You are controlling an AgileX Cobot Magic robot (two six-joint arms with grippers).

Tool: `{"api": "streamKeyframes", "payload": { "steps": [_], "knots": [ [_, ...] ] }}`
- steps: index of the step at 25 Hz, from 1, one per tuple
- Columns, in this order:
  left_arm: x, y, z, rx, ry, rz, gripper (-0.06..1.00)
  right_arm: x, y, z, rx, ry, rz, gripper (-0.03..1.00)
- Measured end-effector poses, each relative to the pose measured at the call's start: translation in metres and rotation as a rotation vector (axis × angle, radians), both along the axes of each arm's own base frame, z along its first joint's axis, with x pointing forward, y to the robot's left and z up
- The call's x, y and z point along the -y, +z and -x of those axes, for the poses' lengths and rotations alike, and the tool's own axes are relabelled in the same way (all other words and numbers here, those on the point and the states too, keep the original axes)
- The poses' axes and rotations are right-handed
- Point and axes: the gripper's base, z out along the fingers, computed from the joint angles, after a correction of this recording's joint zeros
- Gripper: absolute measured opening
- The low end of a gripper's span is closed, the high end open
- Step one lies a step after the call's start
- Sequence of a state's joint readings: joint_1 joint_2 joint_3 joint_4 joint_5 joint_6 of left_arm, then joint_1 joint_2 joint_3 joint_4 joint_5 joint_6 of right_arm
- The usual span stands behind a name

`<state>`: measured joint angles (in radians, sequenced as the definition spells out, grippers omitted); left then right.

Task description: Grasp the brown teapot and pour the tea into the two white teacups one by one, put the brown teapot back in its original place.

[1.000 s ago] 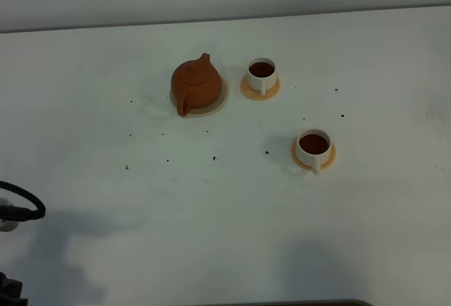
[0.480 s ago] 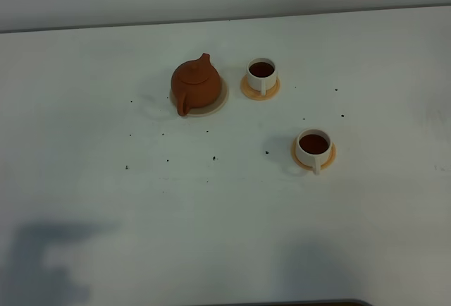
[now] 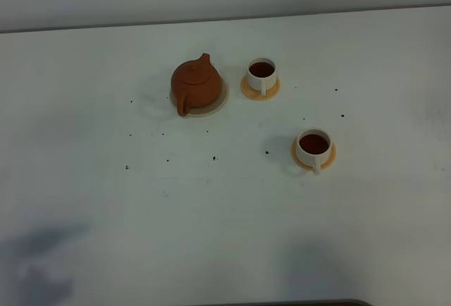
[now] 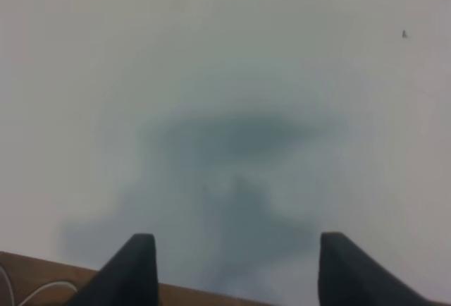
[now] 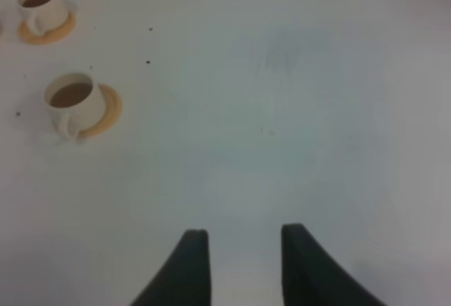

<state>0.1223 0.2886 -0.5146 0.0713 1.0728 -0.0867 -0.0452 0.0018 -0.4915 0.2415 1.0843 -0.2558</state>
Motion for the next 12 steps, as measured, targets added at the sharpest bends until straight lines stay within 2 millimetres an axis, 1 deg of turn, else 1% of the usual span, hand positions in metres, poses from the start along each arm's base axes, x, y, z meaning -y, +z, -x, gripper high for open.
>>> {"api": "streamKeyframes", "payload": {
  "steps": [6, 12],
  "knots": [
    [0.0002, 0.0001, 0.0004, 0.003, -0.006, 0.0, 0.5, 0.0, 0.0, 0.0, 0.0, 0.0, 0.0, 0.24],
    [0.0034, 0.0001, -0.0005, 0.002, -0.11, 0.001, 0.5, 0.0, 0.0, 0.0, 0.0, 0.0, 0.0, 0.24]
  ]
}}
